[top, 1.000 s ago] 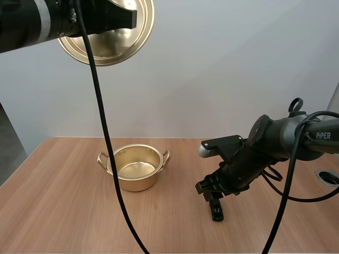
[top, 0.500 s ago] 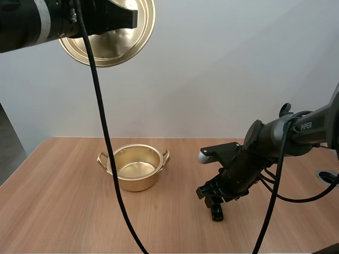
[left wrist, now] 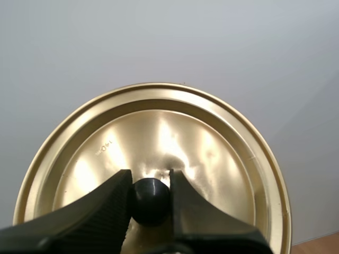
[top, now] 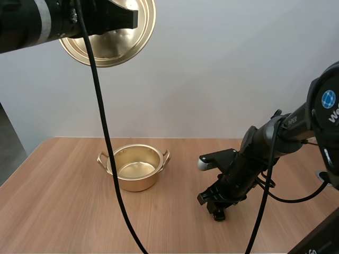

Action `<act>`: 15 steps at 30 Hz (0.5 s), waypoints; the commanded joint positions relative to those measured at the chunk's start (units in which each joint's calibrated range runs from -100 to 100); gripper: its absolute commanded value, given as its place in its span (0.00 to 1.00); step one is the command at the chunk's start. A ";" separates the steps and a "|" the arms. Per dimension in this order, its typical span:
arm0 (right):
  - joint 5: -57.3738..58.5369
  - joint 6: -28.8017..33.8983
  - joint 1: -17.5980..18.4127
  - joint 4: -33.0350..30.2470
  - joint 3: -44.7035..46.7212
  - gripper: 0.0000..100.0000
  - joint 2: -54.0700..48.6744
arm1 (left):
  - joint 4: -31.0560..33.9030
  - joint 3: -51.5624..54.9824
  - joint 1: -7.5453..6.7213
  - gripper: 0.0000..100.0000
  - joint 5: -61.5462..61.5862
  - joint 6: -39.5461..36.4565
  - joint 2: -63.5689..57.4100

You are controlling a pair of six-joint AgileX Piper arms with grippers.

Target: Open the pot, put the car inside, and close it

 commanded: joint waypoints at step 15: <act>-7.41 -22.95 0.05 31.09 -11.69 0.00 -6.84 | -3.67 -0.03 4.75 0.00 3.97 -2.91 -0.22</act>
